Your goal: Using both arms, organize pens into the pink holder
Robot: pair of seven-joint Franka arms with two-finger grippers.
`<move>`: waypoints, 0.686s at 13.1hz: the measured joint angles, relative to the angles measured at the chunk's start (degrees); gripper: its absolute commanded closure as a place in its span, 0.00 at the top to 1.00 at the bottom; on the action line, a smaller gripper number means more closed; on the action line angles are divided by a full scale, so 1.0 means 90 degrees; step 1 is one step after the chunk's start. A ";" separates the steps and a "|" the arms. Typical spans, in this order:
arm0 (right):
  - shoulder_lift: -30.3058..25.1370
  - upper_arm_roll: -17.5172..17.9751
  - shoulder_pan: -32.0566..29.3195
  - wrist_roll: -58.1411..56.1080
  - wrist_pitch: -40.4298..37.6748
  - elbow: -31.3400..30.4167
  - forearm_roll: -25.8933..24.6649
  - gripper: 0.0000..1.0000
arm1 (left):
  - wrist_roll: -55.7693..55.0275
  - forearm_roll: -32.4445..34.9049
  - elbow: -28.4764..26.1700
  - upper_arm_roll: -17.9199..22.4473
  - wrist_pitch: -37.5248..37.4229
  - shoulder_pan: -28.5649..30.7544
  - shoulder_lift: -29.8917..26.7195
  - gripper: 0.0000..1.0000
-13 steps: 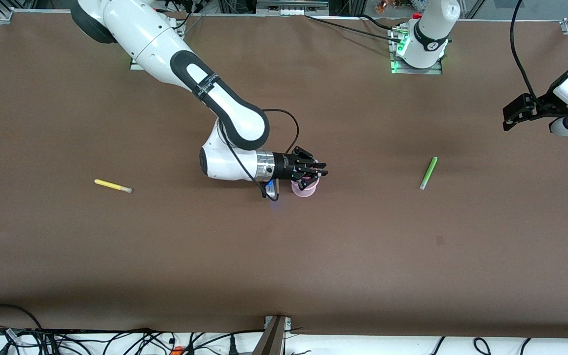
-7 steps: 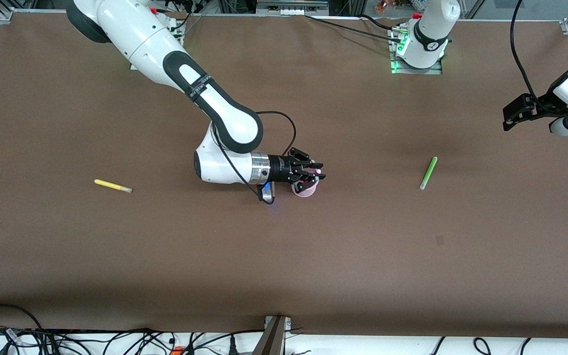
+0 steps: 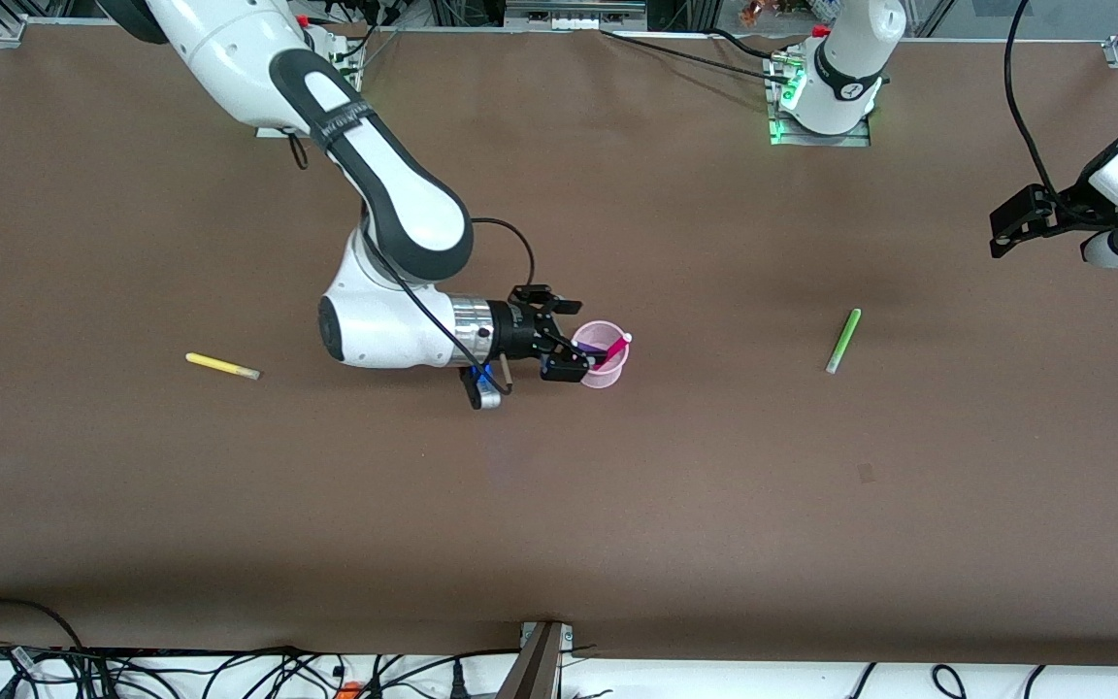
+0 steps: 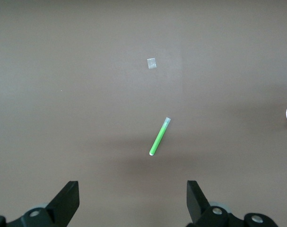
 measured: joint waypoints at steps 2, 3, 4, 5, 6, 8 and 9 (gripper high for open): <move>-0.0423 -0.0255 0.0003 -0.0155 -0.0401 -0.0198 -0.0644 0.99 | 0.0000 0.0000 0.0002 0.0000 0.0000 0.0000 0.0001 1.00; -0.0655 -0.0441 0.0006 -0.0356 -0.0715 -0.0302 -0.0873 0.99 | 0.0000 0.0000 0.0003 0.0000 0.0000 0.0002 0.0002 1.00; -0.0901 -0.0660 0.0002 -0.0591 -0.1044 -0.0392 -0.1091 0.99 | 0.0000 0.0000 0.0005 0.0000 0.0000 0.0004 0.0003 1.00; -0.1148 -0.0878 -0.0006 -0.0841 -0.1345 -0.0482 -0.1336 0.99 | 0.0000 0.0000 0.0007 0.0000 -0.0004 0.0006 0.0004 1.00; -0.1411 -0.1078 -0.0014 -0.1112 -0.1599 -0.0590 -0.1610 0.99 | 0.0000 0.0000 0.0008 0.0000 -0.0005 0.0007 0.0006 1.00; -0.2014 -0.1376 -0.0041 -0.1641 -0.1918 -0.0899 -0.2203 0.99 | 0.0000 0.0000 0.0012 0.0000 -0.0006 0.0008 0.0008 1.00; -0.2336 -0.1475 -0.0046 -0.1889 -0.2041 -0.1073 -0.2522 0.99 | 0.0000 0.0000 0.0014 0.0000 -0.0007 0.0008 0.0010 1.00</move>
